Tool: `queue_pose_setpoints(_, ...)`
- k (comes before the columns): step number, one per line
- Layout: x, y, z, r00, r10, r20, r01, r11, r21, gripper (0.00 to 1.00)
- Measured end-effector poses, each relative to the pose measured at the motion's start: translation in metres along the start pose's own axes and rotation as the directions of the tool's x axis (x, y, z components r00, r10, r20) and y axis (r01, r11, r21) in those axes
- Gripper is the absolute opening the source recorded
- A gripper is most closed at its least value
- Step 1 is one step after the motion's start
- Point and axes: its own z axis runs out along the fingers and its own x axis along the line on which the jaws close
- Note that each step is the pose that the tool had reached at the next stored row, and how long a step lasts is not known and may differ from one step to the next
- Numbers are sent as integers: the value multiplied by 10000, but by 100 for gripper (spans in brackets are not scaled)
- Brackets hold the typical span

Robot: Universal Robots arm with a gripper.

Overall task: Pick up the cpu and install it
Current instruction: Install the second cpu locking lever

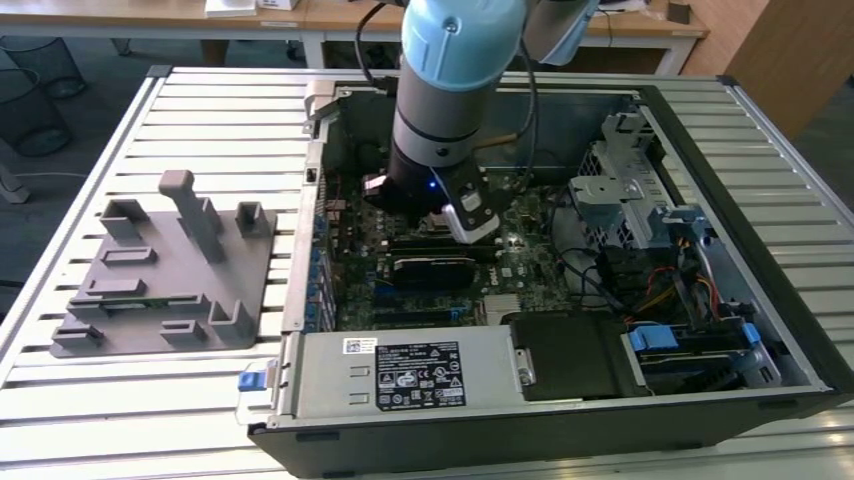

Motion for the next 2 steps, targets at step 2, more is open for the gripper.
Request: queue_pose_setpoints(2,1,4,-15,10000,0,0,0,10000,0,11)
